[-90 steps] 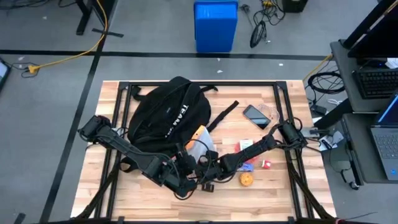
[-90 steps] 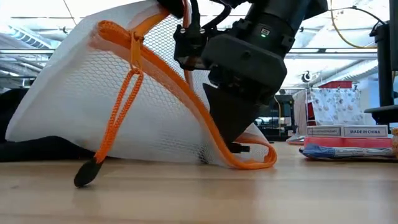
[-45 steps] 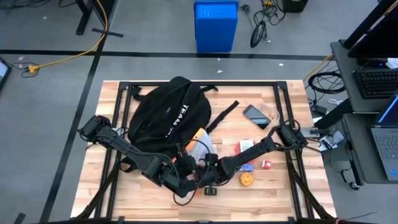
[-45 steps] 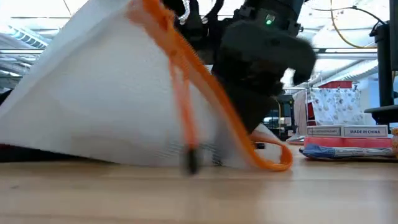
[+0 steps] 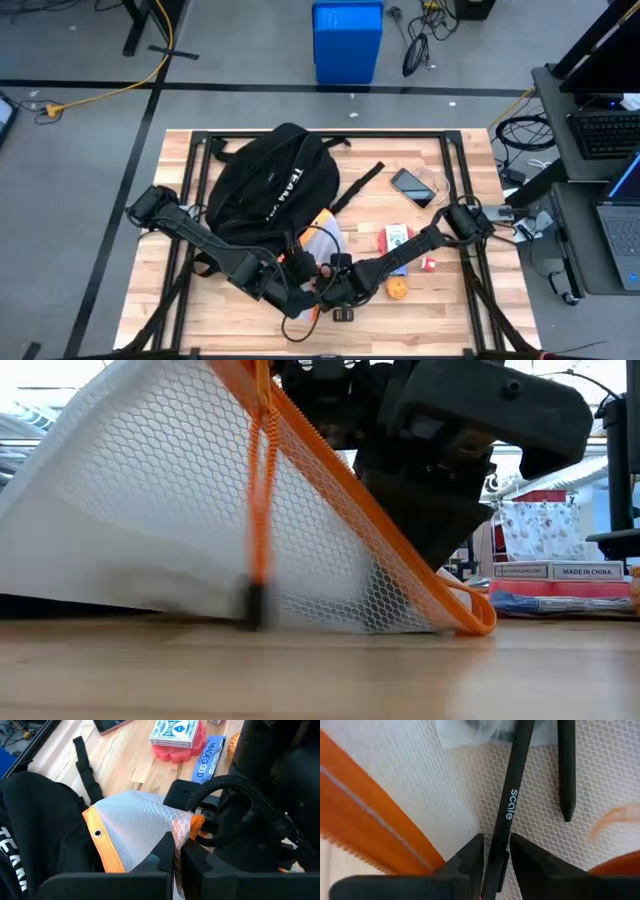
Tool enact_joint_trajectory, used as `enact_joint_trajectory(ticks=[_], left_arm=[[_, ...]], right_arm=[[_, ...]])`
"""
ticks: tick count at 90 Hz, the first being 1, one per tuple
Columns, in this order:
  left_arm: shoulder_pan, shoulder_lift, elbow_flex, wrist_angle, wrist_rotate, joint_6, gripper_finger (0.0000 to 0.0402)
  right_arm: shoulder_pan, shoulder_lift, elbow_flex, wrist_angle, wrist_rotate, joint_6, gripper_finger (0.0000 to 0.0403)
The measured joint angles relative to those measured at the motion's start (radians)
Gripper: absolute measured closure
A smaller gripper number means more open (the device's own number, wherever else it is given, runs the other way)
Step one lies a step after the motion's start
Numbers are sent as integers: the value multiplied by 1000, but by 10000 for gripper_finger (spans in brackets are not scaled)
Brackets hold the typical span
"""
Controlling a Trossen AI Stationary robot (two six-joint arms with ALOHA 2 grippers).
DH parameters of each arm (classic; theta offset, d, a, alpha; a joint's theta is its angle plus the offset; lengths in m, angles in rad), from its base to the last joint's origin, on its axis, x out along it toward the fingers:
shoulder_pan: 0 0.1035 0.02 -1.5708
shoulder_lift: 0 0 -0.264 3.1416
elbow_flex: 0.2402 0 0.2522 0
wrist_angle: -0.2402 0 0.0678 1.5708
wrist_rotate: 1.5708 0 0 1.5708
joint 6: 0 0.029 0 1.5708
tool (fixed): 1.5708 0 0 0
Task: Unpack backpack
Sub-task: Remove the black pen from the orange zip bag
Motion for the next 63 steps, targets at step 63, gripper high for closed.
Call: enact_joint_trajectory(ticks=[63], left_arm=[[0, 0, 0, -11, 1, 3, 402]], right_arm=[[7, -2, 3, -33, 5, -10, 346]])
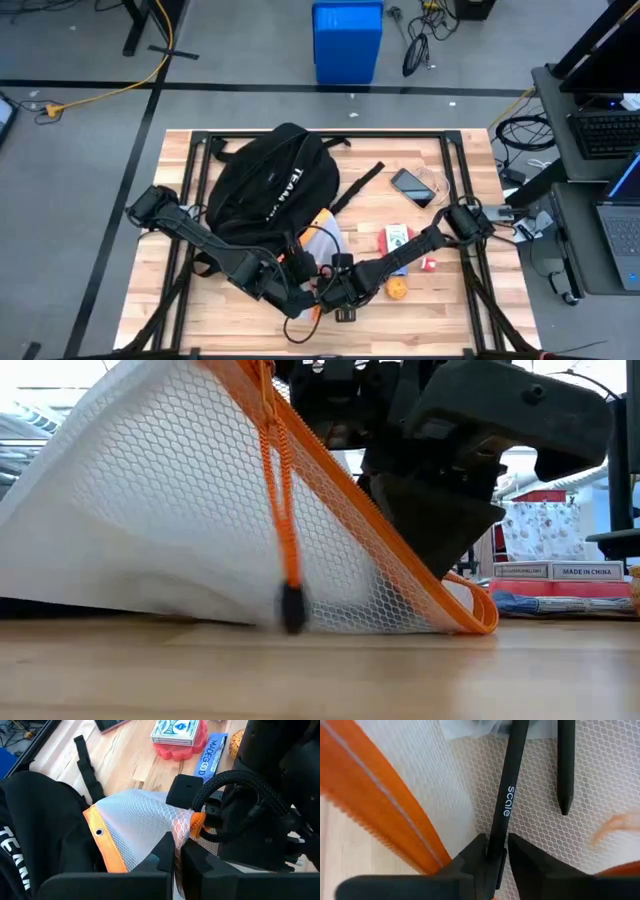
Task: Unpack backpack
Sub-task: Remove the black pen from the orange zip bag
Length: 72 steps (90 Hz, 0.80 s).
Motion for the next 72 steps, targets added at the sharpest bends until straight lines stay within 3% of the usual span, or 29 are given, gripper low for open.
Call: enact_joint_trajectory(ticks=[14, 37, 72], left_arm=[[0, 0, 0, -13, 0, 0, 402], [0, 0, 0, -21, 0, 0, 402], [0, 0, 0, -26, 0, 0, 402]], right_arm=[[0, -1, 0, -3, 0, -12, 393], [0, -21, 1, -58, -26, -17, 398], [45, -149, 1, -187, -21, 55, 401]])
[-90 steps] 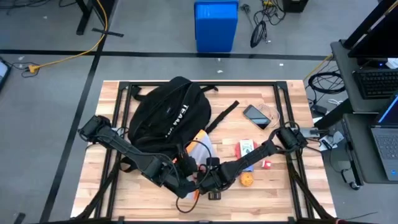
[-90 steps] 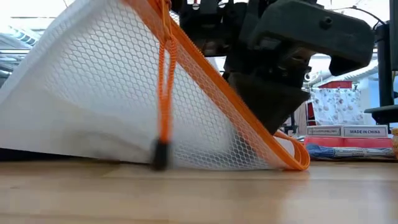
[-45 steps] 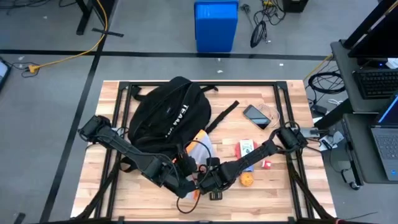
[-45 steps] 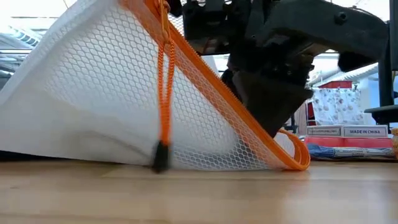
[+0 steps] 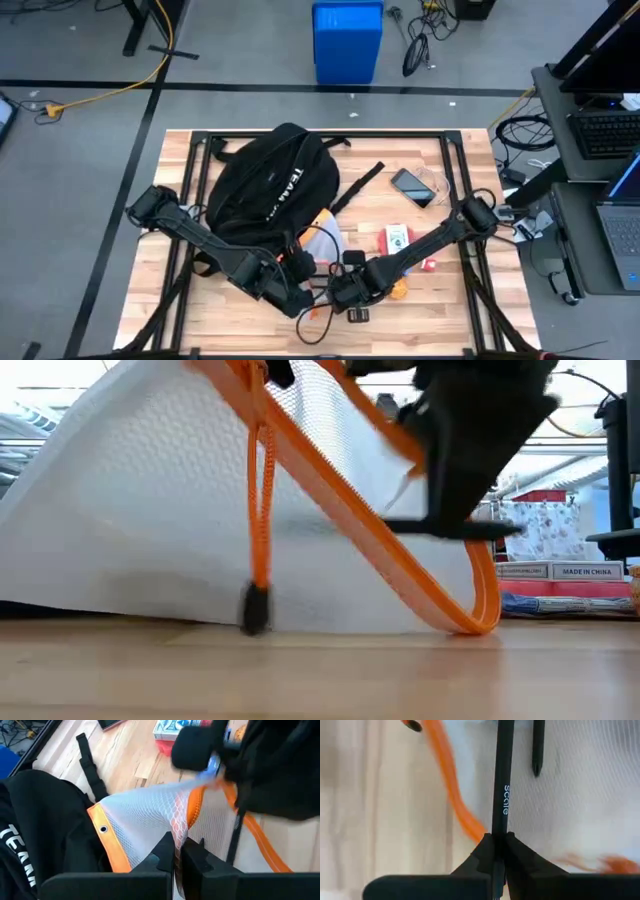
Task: Unpack backpack
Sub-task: Remove the black pen from the orange zip bag
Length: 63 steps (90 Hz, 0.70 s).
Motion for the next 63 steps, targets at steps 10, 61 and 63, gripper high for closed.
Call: enact_joint_trajectory(ticks=[10, 61, 63], left_arm=[[0, 0, 0, 0, 0, 0, 402], [-2, 0, 0, -50, 0, -10, 402], [-2, 0, 0, -50, 0, -10, 402]], right_arm=[[38, -35, 0, -88, 1, 41, 402], [284, -151, 0, -499, 97, 332, 403], [287, -153, 0, -514, 104, 347, 403]])
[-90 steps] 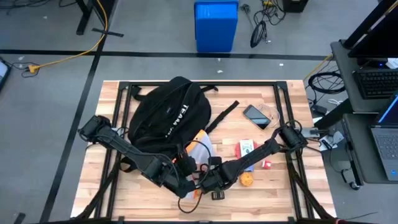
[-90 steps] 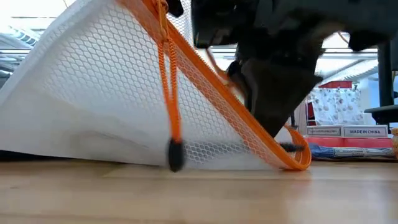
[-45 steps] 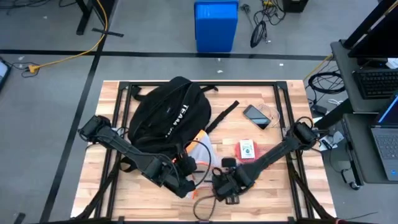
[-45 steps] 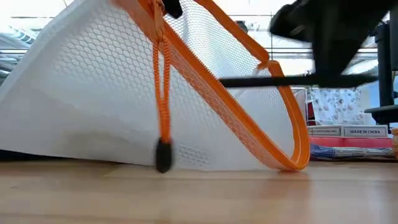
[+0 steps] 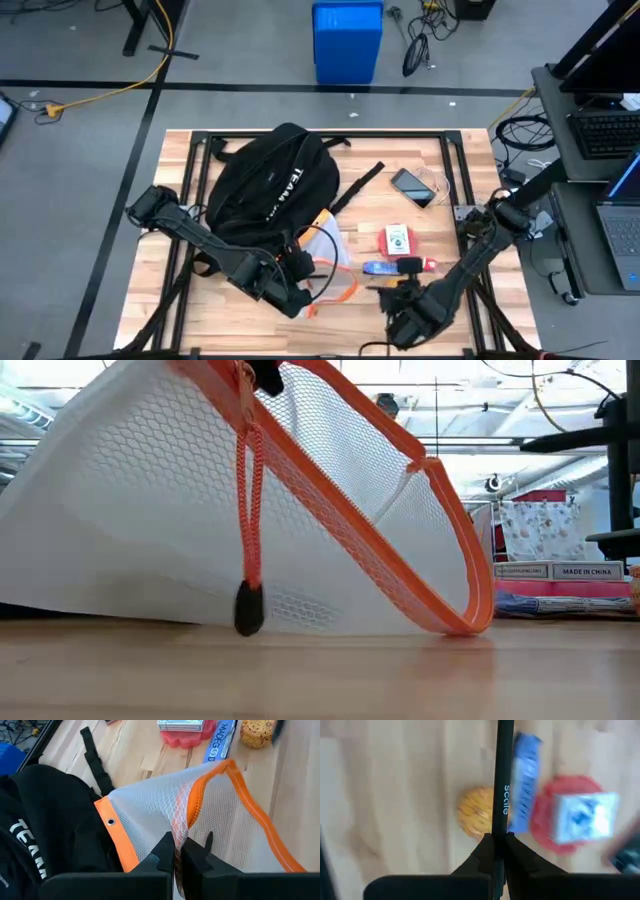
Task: Unpack backpack
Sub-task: Remove the black pen from the orange zip bag
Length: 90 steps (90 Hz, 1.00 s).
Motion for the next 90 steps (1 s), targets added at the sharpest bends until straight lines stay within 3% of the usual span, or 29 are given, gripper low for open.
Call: enact_joint_trajectory(ticks=[20, 39, 62, 77, 90], left_arm=[[-5, 0, 0, -1, 0, 0, 402], [-13, 0, 0, -1, 0, 0, 402], [-10, 0, 0, 2, 0, 1, 402], [-10, 0, 0, 7, 0, 1, 402], [-10, 0, 0, 7, -1, 1, 402]], right_arm=[[30, -51, -47, -77, 33, 75, 403], [89, -220, -216, -47, 78, 218, 403], [103, -482, -583, 307, 130, 155, 403], [7, -602, -801, 545, 133, 56, 403], [-94, -629, -868, 672, 130, -50, 403]])
